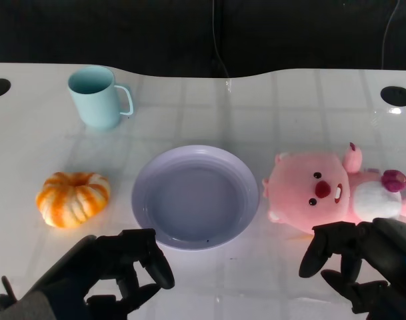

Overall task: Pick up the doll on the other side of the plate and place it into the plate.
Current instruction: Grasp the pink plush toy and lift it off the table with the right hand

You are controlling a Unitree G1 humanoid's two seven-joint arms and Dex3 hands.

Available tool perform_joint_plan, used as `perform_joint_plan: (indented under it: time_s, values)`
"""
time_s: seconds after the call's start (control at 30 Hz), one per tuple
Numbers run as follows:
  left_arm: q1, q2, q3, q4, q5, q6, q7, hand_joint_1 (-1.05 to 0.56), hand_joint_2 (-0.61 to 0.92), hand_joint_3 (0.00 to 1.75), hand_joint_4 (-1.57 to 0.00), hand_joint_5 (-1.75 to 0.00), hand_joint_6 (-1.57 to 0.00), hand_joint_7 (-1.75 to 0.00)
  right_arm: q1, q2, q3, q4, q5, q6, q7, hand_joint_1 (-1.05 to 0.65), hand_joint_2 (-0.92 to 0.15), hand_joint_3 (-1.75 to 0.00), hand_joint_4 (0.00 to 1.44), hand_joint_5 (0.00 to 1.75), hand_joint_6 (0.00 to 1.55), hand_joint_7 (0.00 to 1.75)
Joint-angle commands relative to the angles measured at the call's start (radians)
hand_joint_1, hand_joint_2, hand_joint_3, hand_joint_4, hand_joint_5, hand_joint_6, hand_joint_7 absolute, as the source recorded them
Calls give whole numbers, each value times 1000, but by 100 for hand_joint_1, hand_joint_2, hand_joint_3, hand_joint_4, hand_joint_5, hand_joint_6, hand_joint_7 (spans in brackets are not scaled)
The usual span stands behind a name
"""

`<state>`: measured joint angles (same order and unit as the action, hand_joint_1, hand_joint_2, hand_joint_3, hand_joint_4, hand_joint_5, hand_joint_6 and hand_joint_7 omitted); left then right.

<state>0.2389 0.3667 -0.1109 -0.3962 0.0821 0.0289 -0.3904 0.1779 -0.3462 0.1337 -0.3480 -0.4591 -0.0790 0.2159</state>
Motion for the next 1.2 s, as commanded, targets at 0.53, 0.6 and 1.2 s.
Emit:
perform_joint_plan:
  time_s: [0.53, 0.6, 1.2]
  values:
    - [41, -10, 0, -31, 37, -8, 28, -10, 77, 76, -59, -166, -60, -134, -76, -70, -88, 24, -125, 38, -64, -56, -92, -4, 22, 25, 30, 0]
    - [47, -15, -3, -38, 43, -5, 32, -9, 77, 76, -59, -167, -60, -134, -82, -87, -88, 9, -162, 76, -37, -59, -92, -3, 18, 24, 26, 0]
    - [64, -25, -3, -72, 53, 34, 30, -9, 82, 65, -58, -166, -61, -130, -290, -162, 32, 181, -409, 279, 122, -72, -92, -1, 0, 23, 14, 1]
